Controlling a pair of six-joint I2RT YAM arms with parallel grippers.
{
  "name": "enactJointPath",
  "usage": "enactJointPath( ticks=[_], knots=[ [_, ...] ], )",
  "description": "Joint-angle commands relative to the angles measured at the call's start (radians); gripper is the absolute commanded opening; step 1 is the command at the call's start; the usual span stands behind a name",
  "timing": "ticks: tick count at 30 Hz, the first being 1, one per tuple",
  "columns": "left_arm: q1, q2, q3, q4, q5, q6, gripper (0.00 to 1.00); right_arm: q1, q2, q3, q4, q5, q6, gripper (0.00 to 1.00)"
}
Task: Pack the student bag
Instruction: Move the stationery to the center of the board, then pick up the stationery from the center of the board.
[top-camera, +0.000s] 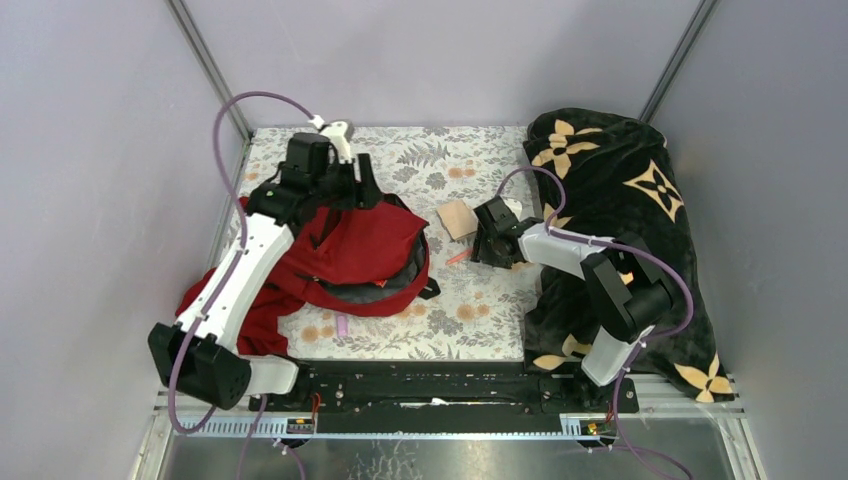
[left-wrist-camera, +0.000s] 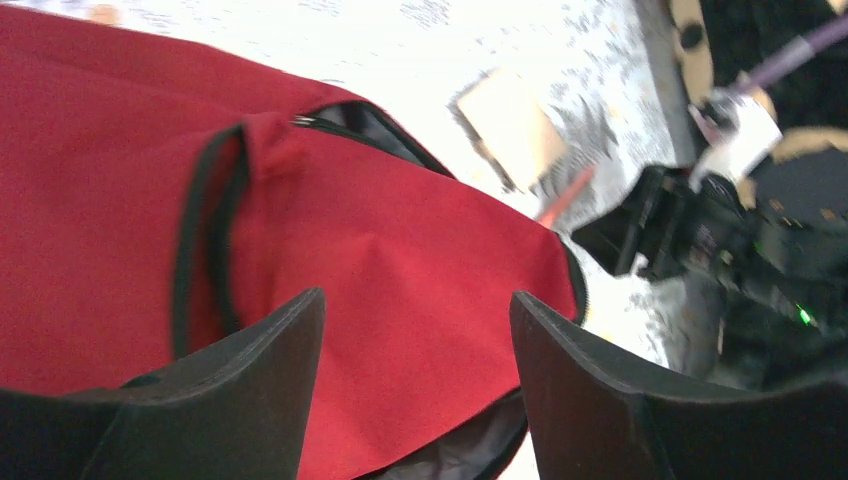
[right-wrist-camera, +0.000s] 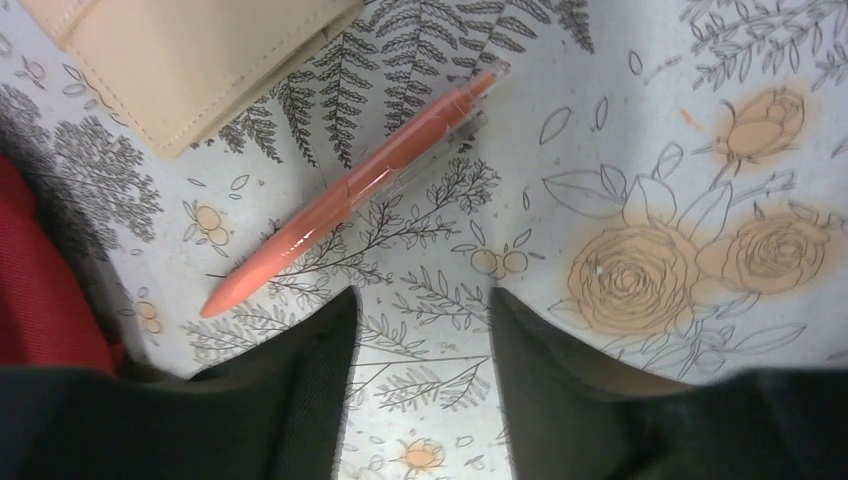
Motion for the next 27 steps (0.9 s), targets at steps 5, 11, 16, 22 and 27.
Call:
enactJointPath(
  ticks=[5, 11, 16, 22, 27],
  knots=[
    [0.037, -0.174, -0.125, 0.151, -0.192, -0.033, 0.68, -0.002, -0.078, 0.059, 0.004, 0.031, 0.094, 0.86],
    [0.058, -0.174, -0.112, 0.112, -0.267, -0.038, 0.69, -0.001, 0.07, 0.236, -0.1, 0.106, 0.148, 0.88],
    [0.088, -0.171, -0.099, 0.073, -0.316, -0.053, 0.72, 0.007, 0.141, 0.273, -0.184, 0.162, 0.184, 0.83],
    [0.103, -0.171, -0.118, 0.088, -0.256, -0.066, 0.71, 0.026, 0.146, 0.2, -0.15, 0.162, 0.199, 0.8],
    [0.103, -0.165, -0.118, 0.096, -0.248, -0.068, 0.71, 0.027, 0.095, 0.108, -0.099, 0.144, 0.188, 0.75]
  ],
)
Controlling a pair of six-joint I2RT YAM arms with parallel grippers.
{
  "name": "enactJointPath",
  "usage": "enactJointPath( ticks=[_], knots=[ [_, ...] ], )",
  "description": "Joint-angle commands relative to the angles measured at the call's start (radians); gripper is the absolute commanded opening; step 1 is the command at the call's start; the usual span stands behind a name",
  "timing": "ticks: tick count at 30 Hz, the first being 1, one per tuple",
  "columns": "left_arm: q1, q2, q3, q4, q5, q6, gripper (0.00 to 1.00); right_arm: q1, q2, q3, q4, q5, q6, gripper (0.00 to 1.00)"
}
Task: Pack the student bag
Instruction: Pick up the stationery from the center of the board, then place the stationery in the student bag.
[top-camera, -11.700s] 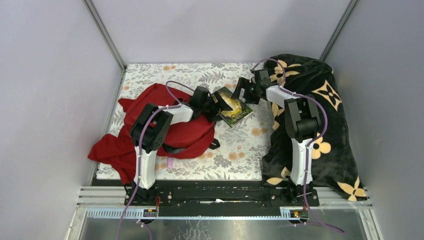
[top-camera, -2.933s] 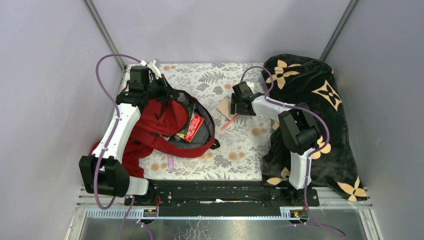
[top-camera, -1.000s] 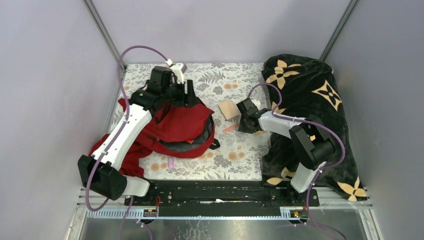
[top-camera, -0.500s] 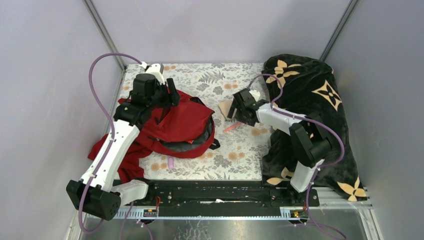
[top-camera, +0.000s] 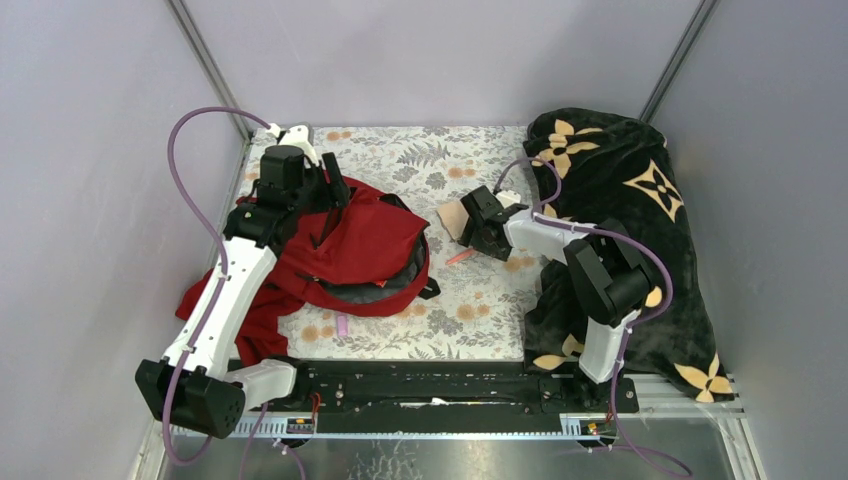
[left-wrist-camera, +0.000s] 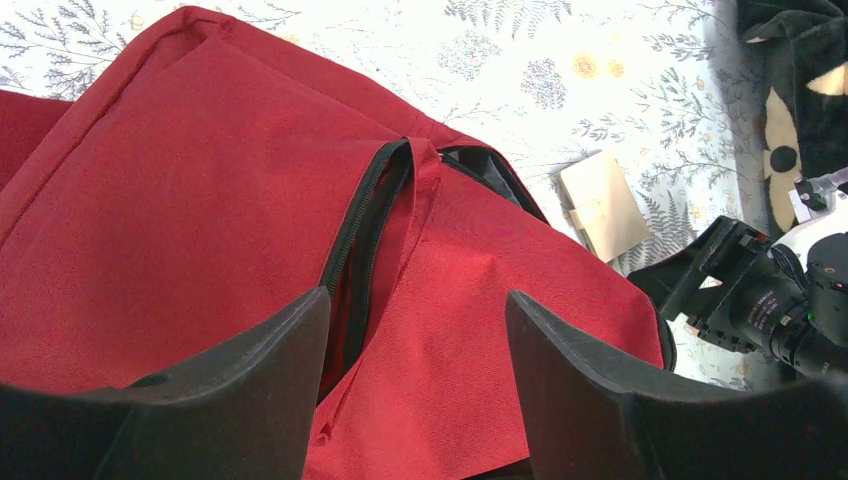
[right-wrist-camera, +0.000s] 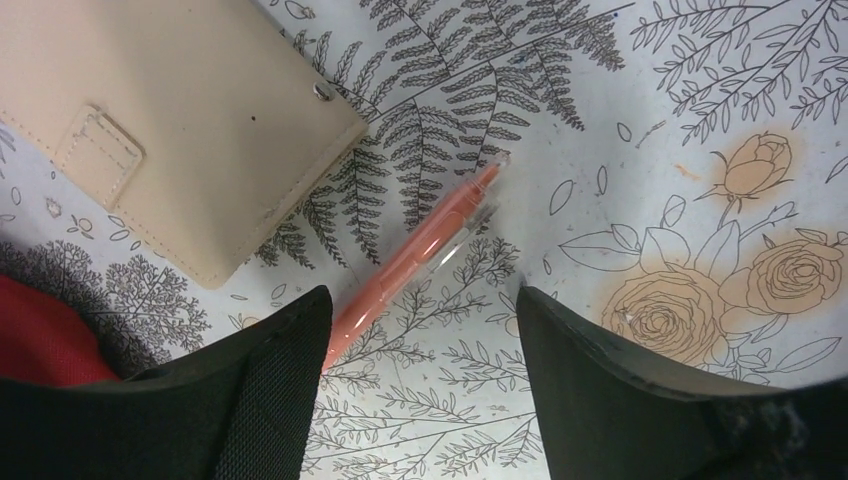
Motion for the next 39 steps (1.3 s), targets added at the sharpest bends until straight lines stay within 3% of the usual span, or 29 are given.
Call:
enactJointPath(
  ticks=[1, 3, 8, 11, 14, 18, 23, 26, 30, 39],
  knots=[
    [0.006, 0.001, 0.002, 0.038, 0.002, -0.005, 0.71, 0.009, -0.057, -0.099, 0.028, 0.004, 0.009, 0.73],
    [0.007, -0.003, 0.001, 0.039, -0.005, 0.001, 0.71, 0.01, -0.082, -0.133, 0.046, -0.027, -0.014, 0.66],
    [0.007, 0.004, -0.004, 0.042, -0.003, -0.006, 0.71, 0.01, -0.118, -0.182, 0.067, -0.103, -0.077, 0.34],
    [0.007, 0.011, -0.003, 0.045, 0.014, -0.014, 0.71, 0.009, -0.118, -0.175, 0.045, -0.095, -0.119, 0.13],
    [0.008, 0.017, -0.004, 0.049, 0.033, -0.015, 0.71, 0.009, -0.121, -0.159, 0.026, -0.07, -0.17, 0.0],
    [0.008, 0.031, 0.012, -0.002, -0.076, -0.011, 0.71, 0.011, -0.153, -0.084, -0.068, -0.092, -0.26, 0.0],
    [0.002, 0.074, 0.008, -0.11, -0.259, 0.018, 0.73, 0.011, -0.287, -0.078, -0.065, -0.167, -0.312, 0.0],
    [-0.07, 0.082, 0.014, -0.14, -0.391, -0.004, 0.79, 0.011, -0.325, -0.014, -0.083, -0.316, -0.346, 0.0],
    [-0.126, 0.129, 0.022, -0.148, -0.458, -0.001, 0.86, 0.012, -0.359, 0.043, 0.013, -0.514, -0.291, 0.0],
    [-0.108, 0.32, 0.1, -0.081, -0.512, 0.008, 0.74, 0.078, -0.192, 0.326, 0.135, -0.64, -0.183, 0.0]
  ],
)
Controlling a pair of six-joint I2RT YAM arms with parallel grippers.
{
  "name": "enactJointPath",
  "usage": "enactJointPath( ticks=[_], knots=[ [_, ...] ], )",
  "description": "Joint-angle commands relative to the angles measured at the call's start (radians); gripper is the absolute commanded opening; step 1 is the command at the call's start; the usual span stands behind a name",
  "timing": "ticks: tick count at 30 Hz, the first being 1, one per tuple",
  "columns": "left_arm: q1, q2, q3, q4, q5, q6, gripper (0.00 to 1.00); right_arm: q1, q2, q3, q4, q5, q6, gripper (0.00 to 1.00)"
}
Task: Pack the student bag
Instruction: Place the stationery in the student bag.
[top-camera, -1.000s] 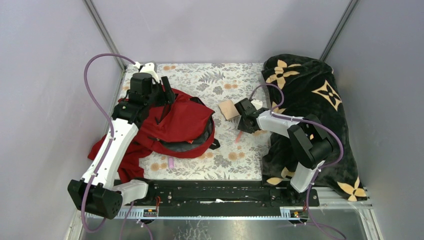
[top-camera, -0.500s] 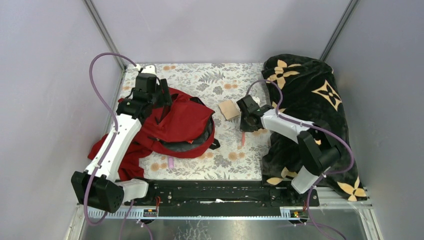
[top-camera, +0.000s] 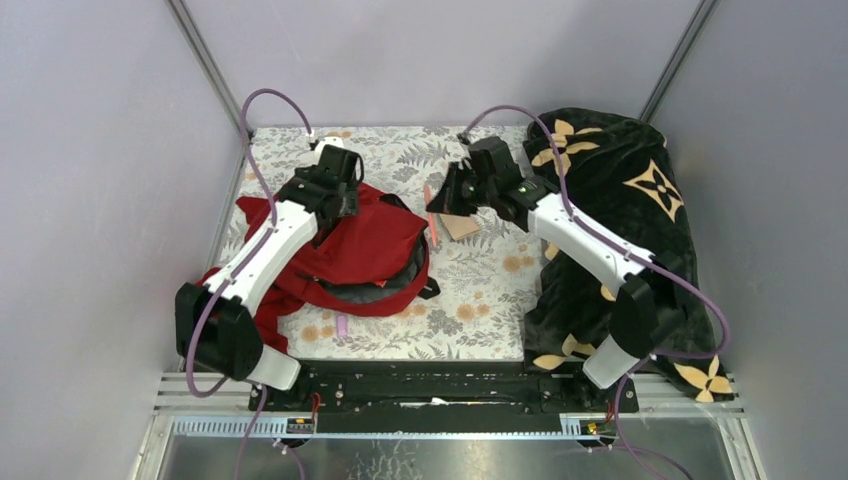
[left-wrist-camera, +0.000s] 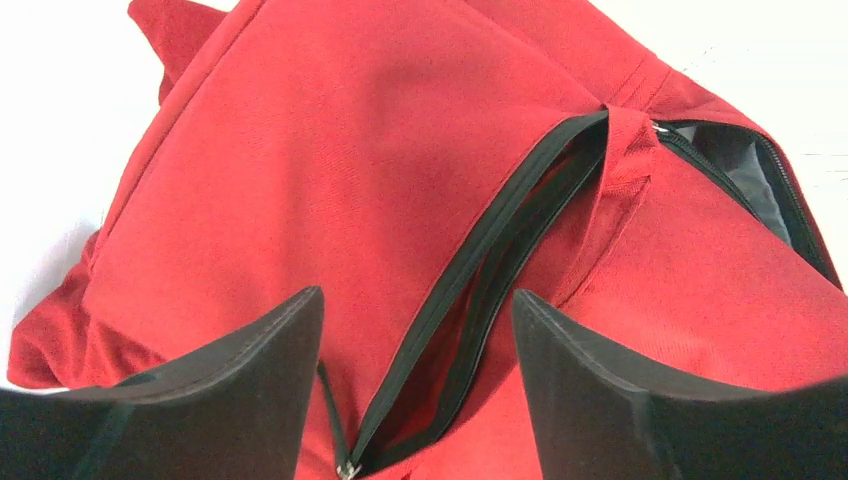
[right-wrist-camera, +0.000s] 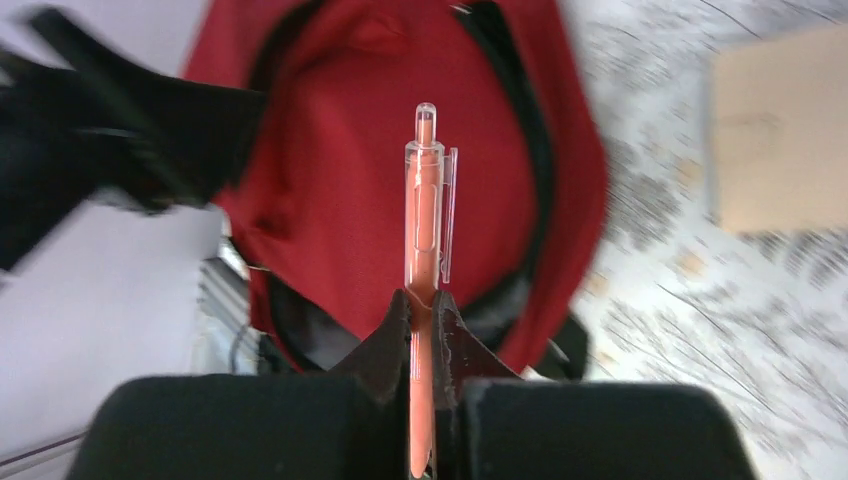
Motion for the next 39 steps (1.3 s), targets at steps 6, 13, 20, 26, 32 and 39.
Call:
enactJointPath(
  ticks=[6, 13, 20, 26, 32, 39],
  knots=[
    [0.088, 0.058, -0.022, 0.093, 0.009, -0.005, 0.64, 0.106, 0.191, 0.255, 0.13, -0.128, 0.127, 0.0],
    [0.225, -0.097, -0.097, 0.135, 0.204, -0.004, 0.14, 0.154, 0.228, 0.247, 0.181, -0.14, 0.162, 0.0],
    [0.237, -0.118, -0.048, 0.078, 0.349, -0.041, 0.0, 0.163, 0.35, 0.432, 0.203, -0.167, 0.265, 0.0],
    [0.237, -0.144, -0.009, 0.064, 0.454, -0.038, 0.0, 0.179, 0.496, 0.55, 0.229, -0.196, 0.367, 0.0],
    [0.237, -0.143, -0.038, 0.058, 0.485, -0.037, 0.0, 0.19, 0.629, 0.473, 0.345, -0.215, 0.461, 0.0],
    [0.238, -0.15, -0.098, 0.086, 0.462, -0.033, 0.04, 0.188, 0.633, 0.244, 0.42, -0.234, 0.489, 0.0]
  ],
)
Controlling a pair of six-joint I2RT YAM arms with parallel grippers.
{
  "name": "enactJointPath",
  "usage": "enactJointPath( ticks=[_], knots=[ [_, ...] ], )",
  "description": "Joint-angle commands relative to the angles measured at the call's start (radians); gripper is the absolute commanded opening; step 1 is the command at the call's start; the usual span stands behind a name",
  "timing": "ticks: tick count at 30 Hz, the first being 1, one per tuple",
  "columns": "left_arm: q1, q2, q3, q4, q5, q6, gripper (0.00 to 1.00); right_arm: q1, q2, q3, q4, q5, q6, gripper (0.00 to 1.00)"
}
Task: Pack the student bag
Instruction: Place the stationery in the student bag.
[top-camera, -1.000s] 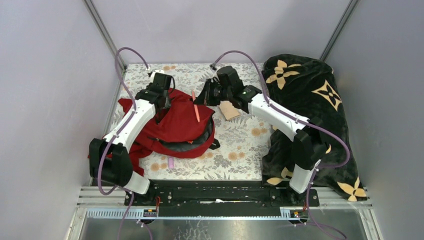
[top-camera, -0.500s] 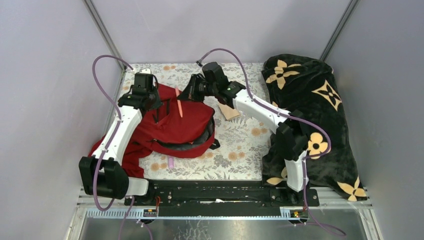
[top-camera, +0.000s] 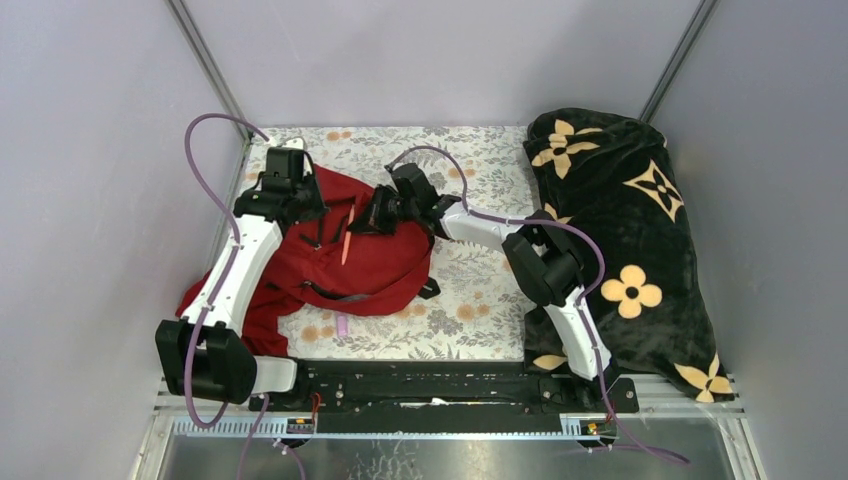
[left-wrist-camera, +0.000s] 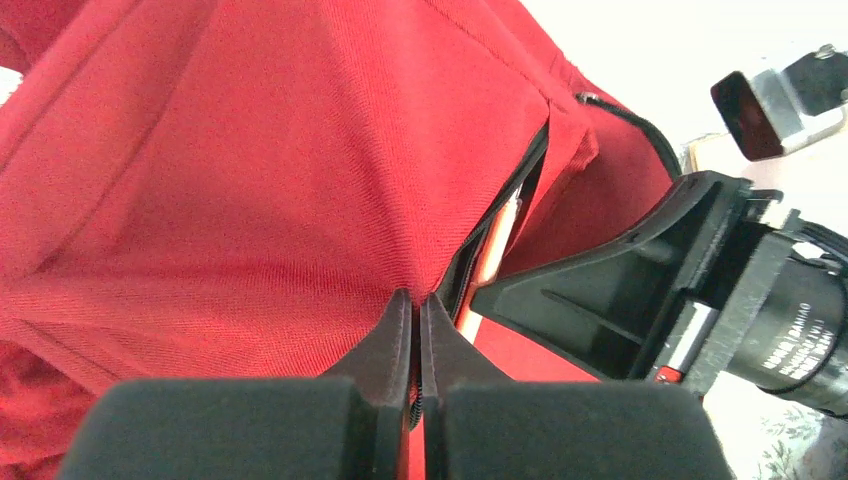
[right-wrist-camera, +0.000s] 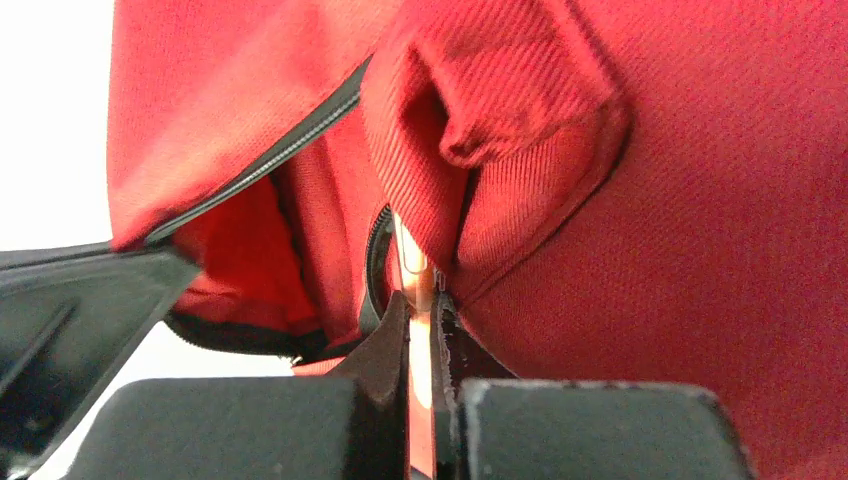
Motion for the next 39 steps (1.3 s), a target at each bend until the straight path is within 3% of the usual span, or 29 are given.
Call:
enactJointPath(
  ticks=[1, 10, 18, 24, 31, 32, 34, 36, 39],
  knots=[
    [0.002, -0.018, -0.038, 0.044, 0.012, -0.003, 0.01, 0.01, -0.033, -0.126, 0.007, 0.001, 0.02, 0.0],
    [0.002, -0.026, -0.029, 0.063, 0.141, 0.015, 0.0, 0.01, -0.047, 0.06, -0.099, 0.001, -0.036, 0.0],
    [0.002, -0.047, -0.039, 0.068, 0.108, -0.022, 0.0, 0.002, 0.126, 0.254, -0.018, -0.075, 0.181, 0.0],
    [0.002, -0.074, -0.047, 0.082, 0.159, -0.022, 0.0, -0.011, 0.167, 0.367, -0.128, 0.171, 0.128, 0.0],
    [0.002, -0.072, -0.043, 0.09, 0.194, -0.032, 0.0, -0.022, 0.283, 0.564, -0.197, 0.227, 0.159, 0.0],
    [0.002, -0.069, -0.039, 0.097, 0.201, -0.039, 0.0, -0.022, 0.289, 0.566, -0.199, 0.22, 0.155, 0.03],
    [0.002, -0.06, -0.026, 0.101, 0.204, -0.042, 0.0, -0.022, 0.271, 0.52, -0.181, 0.198, 0.131, 0.26],
    [0.003, -0.044, -0.015, 0.092, 0.176, -0.04, 0.0, -0.022, 0.201, 0.393, -0.103, 0.183, 0.116, 0.42],
    [0.003, -0.021, -0.009, 0.085, 0.154, -0.042, 0.0, -0.022, 0.081, 0.239, -0.023, 0.178, 0.062, 0.53]
  ],
)
